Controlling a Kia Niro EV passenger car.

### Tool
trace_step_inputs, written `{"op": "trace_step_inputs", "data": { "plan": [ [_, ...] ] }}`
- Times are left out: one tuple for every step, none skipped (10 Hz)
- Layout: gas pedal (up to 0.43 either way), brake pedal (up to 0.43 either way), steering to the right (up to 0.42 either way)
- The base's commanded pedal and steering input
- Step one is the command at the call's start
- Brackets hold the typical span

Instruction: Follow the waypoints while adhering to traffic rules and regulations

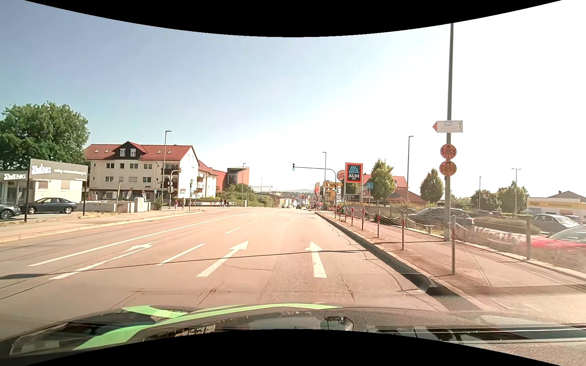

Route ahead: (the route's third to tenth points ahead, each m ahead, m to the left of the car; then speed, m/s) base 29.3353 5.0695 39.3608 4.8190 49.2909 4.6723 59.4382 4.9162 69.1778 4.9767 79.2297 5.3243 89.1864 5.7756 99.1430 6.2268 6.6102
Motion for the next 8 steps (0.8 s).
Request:
{"op": "trace_step_inputs", "data": {
  "plan": [
    [0.067, 0.000, -0.008],
    [0.189, 0.000, -0.009],
    [0.240, 0.000, -0.010],
    [0.240, 0.000, -0.010],
    [0.240, 0.000, -0.010],
    [0.260, 0.000, -0.010],
    [0.268, 0.000, -0.008],
    [0.287, 0.000, -0.008]
  ]
}}
